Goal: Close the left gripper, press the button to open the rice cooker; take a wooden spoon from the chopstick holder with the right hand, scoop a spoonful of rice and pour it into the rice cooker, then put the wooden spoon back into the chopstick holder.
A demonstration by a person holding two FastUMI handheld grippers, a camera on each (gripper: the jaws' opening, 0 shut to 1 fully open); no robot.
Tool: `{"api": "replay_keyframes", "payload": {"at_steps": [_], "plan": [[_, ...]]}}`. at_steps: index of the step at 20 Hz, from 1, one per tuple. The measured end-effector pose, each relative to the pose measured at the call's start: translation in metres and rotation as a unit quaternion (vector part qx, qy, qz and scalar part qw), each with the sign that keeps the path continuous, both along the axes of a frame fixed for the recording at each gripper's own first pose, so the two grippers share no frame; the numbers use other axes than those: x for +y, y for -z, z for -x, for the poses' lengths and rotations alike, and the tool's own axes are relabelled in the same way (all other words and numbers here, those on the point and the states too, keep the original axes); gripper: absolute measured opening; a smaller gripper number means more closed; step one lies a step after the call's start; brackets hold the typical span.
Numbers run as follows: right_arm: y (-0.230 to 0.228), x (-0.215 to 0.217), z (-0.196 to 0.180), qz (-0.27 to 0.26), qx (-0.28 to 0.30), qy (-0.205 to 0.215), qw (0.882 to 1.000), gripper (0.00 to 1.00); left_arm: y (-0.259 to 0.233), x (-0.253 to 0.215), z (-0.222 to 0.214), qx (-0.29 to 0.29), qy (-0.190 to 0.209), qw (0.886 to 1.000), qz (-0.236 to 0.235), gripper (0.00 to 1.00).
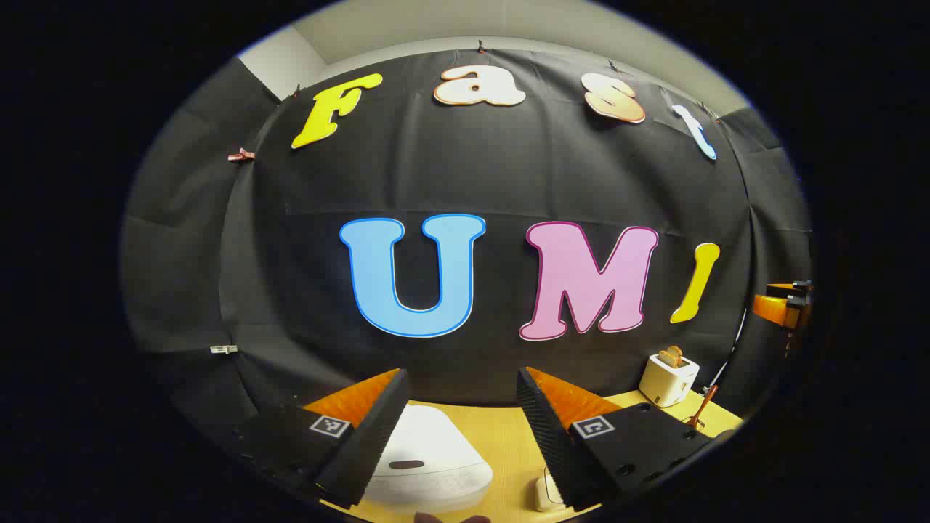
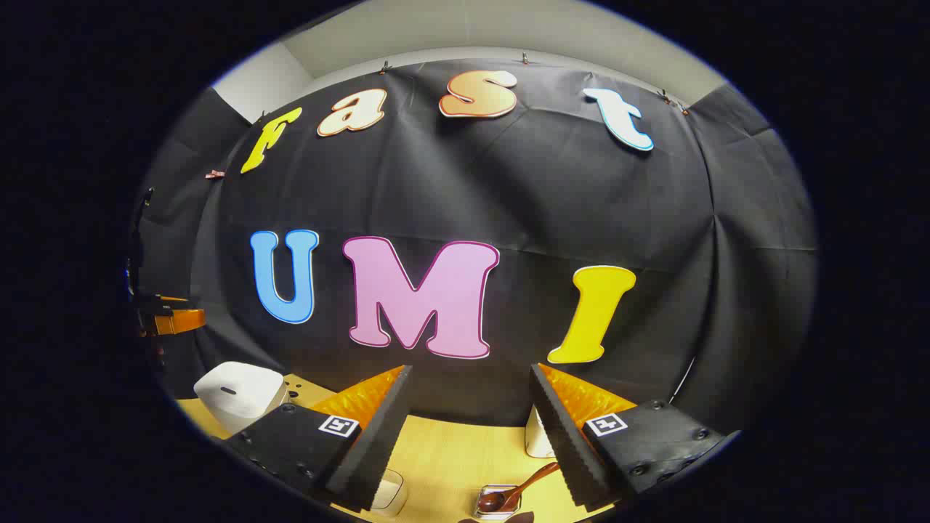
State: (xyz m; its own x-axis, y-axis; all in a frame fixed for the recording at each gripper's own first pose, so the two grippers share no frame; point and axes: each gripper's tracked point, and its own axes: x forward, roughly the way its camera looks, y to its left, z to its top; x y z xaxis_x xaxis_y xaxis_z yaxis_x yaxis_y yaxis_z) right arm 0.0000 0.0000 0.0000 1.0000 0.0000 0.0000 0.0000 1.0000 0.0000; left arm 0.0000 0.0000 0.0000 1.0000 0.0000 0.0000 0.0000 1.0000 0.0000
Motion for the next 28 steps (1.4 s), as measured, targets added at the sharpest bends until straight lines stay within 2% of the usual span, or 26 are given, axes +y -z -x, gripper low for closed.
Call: {"api": "replay_keyframes", "payload": {"at_steps": [16, 21, 22, 23, 25, 26, 28], "plan": [[0.0, -0.005, 0.001, 0.003, 0.0, 0.003, 1.0, 0.97, 0.0, -0.001, 0.0, 0.004, 0.0, 1.0, -0.003, 0.95], [0.0, -0.006, 0.002, 0.006, 0.001, 0.004, 1.0, 0.97, 0.0, -0.006, -0.002, 0.004, 0.012, 1.0, -0.002, 0.95], [0.001, -0.006, 0.002, 0.007, 0.002, 0.004, 1.0, 0.97, -0.001, -0.007, -0.003, 0.005, 0.011, 1.0, -0.001, 0.91], [0.001, -0.006, 0.002, 0.007, 0.002, 0.004, 1.0, 0.97, 0.0, -0.006, -0.002, 0.005, 0.009, 1.0, 0.003, 0.8], [0.0, -0.006, 0.002, 0.008, 0.001, 0.005, 1.0, 0.97, -0.004, -0.01, -0.001, 0.002, 0.017, 1.0, 0.012, 0.54], [0.0, -0.006, 0.002, 0.009, 0.0, 0.005, 1.0, 0.97, -0.007, -0.009, -0.001, 0.001, 0.017, 1.0, 0.015, 0.44], [-0.001, -0.006, 0.003, 0.011, -0.001, 0.006, 1.0, 0.97, -0.007, 0.003, -0.002, 0.0, 0.001, 1.0, 0.02, 0.18]]}}
